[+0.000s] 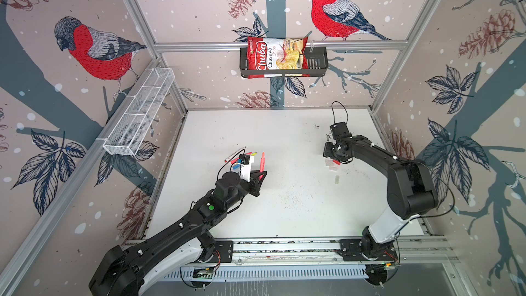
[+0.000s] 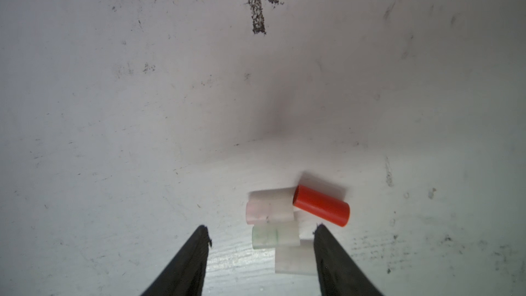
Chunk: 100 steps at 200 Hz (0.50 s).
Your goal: Insert the pens into the pen caps
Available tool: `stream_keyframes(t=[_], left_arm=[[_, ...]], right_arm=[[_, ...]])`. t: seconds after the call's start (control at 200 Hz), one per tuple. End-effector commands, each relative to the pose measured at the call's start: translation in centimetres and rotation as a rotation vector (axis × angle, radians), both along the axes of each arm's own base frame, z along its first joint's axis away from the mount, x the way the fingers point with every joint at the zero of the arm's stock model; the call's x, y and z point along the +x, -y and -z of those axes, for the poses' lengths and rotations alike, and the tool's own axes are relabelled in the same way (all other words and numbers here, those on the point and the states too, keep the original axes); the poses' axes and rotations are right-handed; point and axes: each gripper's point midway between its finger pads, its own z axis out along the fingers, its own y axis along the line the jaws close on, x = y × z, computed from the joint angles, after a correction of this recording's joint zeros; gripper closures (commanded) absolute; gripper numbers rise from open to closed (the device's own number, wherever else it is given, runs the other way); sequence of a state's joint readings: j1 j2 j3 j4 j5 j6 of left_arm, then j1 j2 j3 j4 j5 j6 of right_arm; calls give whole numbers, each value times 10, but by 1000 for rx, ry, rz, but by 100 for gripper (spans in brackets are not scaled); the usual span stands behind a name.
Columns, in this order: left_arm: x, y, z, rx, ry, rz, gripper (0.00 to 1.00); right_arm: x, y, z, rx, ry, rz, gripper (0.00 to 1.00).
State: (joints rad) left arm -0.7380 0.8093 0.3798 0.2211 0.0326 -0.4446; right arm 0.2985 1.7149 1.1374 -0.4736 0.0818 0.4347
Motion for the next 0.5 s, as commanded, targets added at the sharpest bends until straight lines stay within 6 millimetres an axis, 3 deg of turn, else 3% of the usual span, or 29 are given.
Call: stream_keyframes(t=[0.0,0.495], left_arm=[[1,-7,1,14,12,-28,100],[3,-5,0,15,15,-25,100]], right_arm=[[2,-5,5,3,-29,-38,40],[-5,-4,30,-9,-83,-53,41]])
